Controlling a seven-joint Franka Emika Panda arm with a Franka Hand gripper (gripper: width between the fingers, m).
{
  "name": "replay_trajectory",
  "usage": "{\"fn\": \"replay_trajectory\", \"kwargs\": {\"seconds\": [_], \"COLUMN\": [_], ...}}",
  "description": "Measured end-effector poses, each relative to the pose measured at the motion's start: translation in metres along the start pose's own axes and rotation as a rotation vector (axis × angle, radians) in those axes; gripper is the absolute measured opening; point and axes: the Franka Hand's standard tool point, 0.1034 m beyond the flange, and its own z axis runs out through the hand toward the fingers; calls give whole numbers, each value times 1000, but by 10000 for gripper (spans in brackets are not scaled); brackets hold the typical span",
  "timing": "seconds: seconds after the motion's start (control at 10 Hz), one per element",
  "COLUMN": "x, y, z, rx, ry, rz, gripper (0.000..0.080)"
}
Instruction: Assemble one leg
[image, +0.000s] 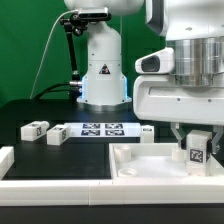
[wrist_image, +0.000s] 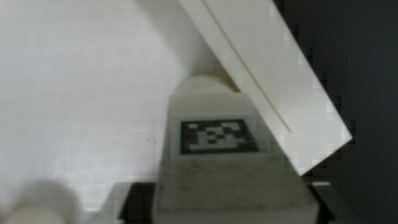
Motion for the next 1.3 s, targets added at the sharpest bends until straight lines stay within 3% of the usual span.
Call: {"fn": "replay_trajectory", "kwargs": {"seconds": [0.7, 0.8, 0.9, 1.0, 1.1, 1.3], "x": [-2, -2, -2, -1, -1, -1], "y": [1, 1, 1, 2, 3, 2], "z": [0, 0, 0, 0, 0, -1], "rx": [-6, -6, -5, -10, -12, -10], "ry": [-11, -11, -11, -10, -14, -14], "rz": [431, 395, 387, 289, 158, -5], "gripper": [291, 387, 568, 568, 632, 644]}}
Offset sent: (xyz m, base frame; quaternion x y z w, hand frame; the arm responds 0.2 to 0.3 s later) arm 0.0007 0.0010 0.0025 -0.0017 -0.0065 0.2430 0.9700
